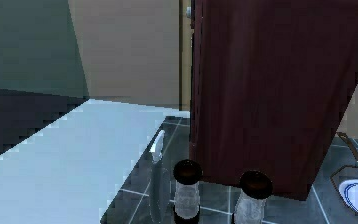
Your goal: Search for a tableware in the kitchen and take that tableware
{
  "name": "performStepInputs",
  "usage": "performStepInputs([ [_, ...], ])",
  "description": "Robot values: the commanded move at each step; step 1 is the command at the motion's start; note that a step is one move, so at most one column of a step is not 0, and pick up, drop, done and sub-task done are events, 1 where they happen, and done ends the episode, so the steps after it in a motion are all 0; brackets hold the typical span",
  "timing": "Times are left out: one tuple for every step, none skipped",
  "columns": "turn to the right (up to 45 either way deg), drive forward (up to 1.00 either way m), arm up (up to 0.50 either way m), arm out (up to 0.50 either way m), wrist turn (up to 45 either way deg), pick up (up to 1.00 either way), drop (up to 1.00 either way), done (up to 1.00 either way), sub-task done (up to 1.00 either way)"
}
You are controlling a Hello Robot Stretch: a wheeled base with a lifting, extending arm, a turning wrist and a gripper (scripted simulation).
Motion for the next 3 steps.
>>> performStepInputs([
  [0.0,0.00,-0.06,0.00,0.0,0.00,0.00,0.00,0.00],
  [0.0,0.00,0.00,0.00,0.0,1.00,0.00,0.00,0.00],
  [0.0,0.00,0.06,0.00,0.0,0.00,0.00,0.00,0.00],
])
